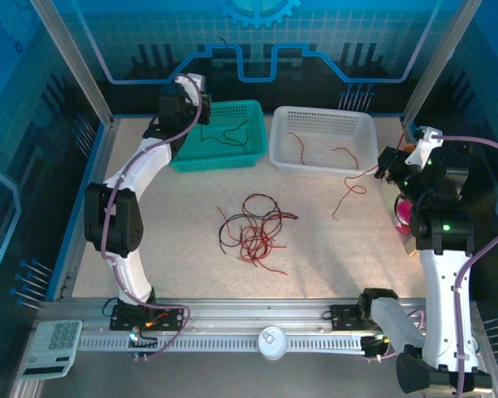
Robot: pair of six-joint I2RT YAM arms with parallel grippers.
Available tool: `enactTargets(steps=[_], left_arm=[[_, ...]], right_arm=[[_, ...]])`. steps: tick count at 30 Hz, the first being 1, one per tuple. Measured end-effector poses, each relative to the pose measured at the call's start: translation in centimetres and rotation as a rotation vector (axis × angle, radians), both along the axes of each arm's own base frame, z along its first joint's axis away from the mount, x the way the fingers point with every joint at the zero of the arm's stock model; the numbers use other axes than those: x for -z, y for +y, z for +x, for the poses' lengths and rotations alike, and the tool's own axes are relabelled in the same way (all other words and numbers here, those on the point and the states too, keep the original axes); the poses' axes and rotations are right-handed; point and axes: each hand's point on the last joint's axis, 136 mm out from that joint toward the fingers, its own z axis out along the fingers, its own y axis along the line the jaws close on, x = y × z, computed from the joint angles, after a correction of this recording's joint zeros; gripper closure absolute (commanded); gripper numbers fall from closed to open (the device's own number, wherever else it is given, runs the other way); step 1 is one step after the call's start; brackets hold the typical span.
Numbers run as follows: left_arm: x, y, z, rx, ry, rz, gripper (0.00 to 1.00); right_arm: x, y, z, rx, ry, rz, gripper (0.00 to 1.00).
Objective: Untangle the cables
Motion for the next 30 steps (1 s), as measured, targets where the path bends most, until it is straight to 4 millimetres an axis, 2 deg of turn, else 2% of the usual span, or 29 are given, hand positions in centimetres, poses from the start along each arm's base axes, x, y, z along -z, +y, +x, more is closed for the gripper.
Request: enactTargets(steps=[8,9,11,13,16,19,23,30], left_arm=[[8.2,1.0,-0.6,-0.010,0.207,0.340,0.98],[9.3,1.2,-0.6,-0.010,0.237,0.376,0.94],[11.2,1.6,-0.9,-0.008,0.294,0.434,0.80],[12.9,2.2,-1.2,-0.008,0.348,0.487,0.73],[14.4,2.8,-1.7,-0.012,0.396,0.539,0.61],[14.6,3.3,-2.0,-0.019,0.414,0.566,0.52],[13.8,3.5,-1.6,-0.035,0.400,0.572,0.39],[10.5,3.2,-1.0,-0.068,0.339,0.516,0.28]], right_arm=[[0.0,0.3,0.0,-0.019,-0.001,0.006,1.00],[0.0,0.4,0.0,-0.021,-0.001,0.007,1.00],[-0.1,0.5,0.0,-0.027,-0.001,0.008,1.00],[-0.2,0.6,0.0,-0.036,-0.004,0.012,1.00],[-0.8,0.9,-0.1,-0.047,-0.016,0.017,1.00],[-1.6,1.2,-0.2,-0.062,-0.033,0.028,1.00],[-2.4,1.3,-0.3,-0.067,-0.053,0.034,1.00],[-3.3,1.7,-0.4,-0.085,-0.072,0.047,1.00]])
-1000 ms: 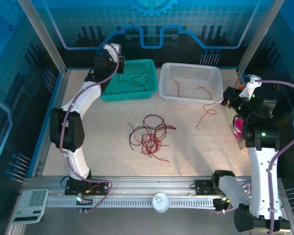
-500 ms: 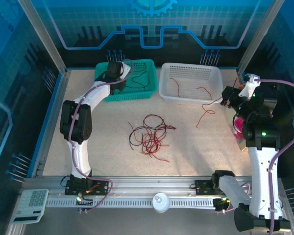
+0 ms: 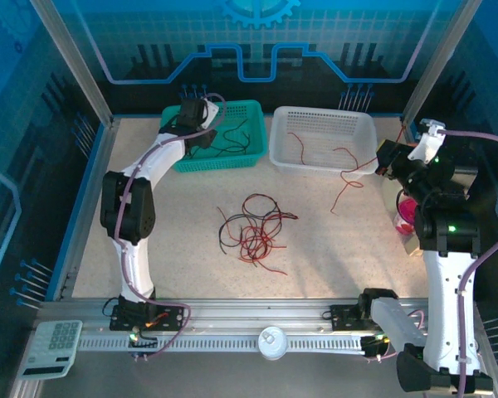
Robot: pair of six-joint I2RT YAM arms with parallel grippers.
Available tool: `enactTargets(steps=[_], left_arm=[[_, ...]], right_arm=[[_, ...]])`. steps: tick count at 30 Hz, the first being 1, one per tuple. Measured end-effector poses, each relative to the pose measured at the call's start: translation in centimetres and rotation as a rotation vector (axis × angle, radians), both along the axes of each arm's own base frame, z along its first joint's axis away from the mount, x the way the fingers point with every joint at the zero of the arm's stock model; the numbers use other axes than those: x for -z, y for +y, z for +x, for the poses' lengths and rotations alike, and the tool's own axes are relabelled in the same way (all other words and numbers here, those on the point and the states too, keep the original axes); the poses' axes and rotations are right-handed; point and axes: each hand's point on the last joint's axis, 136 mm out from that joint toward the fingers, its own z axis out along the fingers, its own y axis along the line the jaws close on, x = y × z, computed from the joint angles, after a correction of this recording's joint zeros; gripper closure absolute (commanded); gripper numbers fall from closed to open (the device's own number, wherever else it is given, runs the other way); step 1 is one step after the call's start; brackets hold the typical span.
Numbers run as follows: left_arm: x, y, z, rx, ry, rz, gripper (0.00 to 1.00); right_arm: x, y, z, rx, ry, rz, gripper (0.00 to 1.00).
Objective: Untangle the cables
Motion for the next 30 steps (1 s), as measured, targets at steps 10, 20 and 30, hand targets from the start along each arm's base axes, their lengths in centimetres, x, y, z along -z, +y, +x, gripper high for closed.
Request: enactTargets(steps=[10,20,30], left_arm=[[-10.7,-1.4,-1.7,-0.012,-0.197,-0.236,0.16],[-19.5,-3.8,-7.5,0.060,-0.355,-0.621,0.01],[-20.6,-5.9,-14.0,0.131,-0.359,-0.777,0.01]], right_arm=[[-2.1,0.8,0.8,-0.026,-0.049,0.022,1.00],[-5.7,6.0,2.6,-0.140,-0.128,-0.016,1.00],[-6.1,10.4,7.5,-0.155,-0.127,-0.113,1.00]])
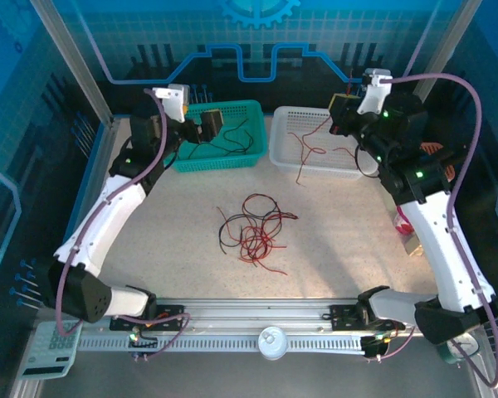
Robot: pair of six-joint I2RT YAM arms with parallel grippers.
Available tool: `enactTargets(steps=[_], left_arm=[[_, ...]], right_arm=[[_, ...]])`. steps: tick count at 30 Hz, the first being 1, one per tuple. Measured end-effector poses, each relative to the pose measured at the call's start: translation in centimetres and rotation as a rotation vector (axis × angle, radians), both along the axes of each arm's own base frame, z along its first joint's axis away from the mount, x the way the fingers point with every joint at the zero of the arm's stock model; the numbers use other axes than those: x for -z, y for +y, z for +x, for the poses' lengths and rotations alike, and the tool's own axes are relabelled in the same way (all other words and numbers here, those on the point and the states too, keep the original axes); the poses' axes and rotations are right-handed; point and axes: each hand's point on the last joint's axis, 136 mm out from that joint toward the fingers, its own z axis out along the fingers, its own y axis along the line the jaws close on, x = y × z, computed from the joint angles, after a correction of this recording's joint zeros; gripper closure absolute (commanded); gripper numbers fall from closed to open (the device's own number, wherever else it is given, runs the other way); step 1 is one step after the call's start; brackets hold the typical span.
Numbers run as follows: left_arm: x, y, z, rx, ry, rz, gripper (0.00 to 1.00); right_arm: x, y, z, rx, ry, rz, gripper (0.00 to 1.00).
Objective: Untangle the cables
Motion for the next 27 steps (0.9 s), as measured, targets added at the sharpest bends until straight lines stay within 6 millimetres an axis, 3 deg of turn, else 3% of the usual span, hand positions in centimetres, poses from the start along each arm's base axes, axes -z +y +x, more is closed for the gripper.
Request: enactTargets(steps=[5,13,19,22,27], left_arm=[[-0.8,-1.6,-2.1,0.050,-0.013,-0.040,0.01],[2.3,-4.5,-3.5,0.108,0.074,-0.080,0.01],[3.1,-5.5,-4.2,0.130,0.096,-0.101,0.01],[2.7,-5.9,-4.3,0.137,0.088,-0.114,0.01],[2.4,-6.3,-4.4,0.142,0.076,-0.129,0.01]], right_arm=[[-0.4,0.5,2.3,0.055,-0.023,-0.022,1.00],[-1.2,-0.2,5.5,0.241,-0.088,-0.083,1.00],[-1.9,-0.7,8.4,0.407,-0.167,-0.161,1.00],[-1.5,-0.6,10.6,0.486,-0.197,-0.213,1.00],[1.0,0.7,14.5,0.546,-0.197,-0.307,1.00]])
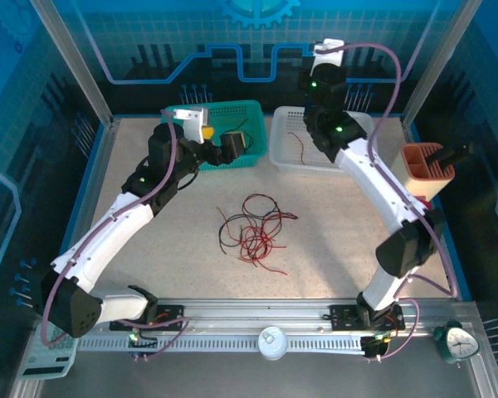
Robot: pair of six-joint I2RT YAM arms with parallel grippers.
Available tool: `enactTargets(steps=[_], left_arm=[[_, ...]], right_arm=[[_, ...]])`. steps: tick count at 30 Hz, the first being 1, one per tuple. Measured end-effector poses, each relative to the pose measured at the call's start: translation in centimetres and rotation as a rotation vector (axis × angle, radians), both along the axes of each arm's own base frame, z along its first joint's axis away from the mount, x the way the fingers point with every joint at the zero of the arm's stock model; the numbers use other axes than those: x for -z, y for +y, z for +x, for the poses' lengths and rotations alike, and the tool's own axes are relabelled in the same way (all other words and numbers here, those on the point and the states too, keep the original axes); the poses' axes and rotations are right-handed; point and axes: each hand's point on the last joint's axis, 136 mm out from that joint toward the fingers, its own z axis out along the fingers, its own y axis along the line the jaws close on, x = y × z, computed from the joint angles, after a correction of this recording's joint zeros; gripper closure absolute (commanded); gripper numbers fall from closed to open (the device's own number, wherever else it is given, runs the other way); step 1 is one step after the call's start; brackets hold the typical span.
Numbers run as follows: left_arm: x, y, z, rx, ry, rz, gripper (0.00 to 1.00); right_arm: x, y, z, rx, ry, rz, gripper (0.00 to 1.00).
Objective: Untangle the cables
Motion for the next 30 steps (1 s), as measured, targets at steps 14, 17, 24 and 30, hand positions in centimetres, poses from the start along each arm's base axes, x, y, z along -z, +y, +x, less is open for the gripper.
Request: enactTargets(steps=[14,17,24,30], left_arm=[[0.4,-0.5,-0.2,0.001,0.003,0.005,0.01],[0.4,-0.5,-0.2,0.001,0.003,0.006,0.01],[0.4,-0.8,-0.4,0.007,0.002,0.007,0.01],[0.5,-1.1,-0.5,0.009,0.002,0.008,0.01]], right_arm=[[15.7,-1.4,8.1,-0.117,0.401,0.070,1.00],[19.5,-4.6,8.6,-0.119,0.514,0.175,1.00],[25.9,-5.3,7.6,-0.150,0.716,0.294,1.00],[30.8,-5.5,6.8,-0.149,0.850,0.356,1.00]])
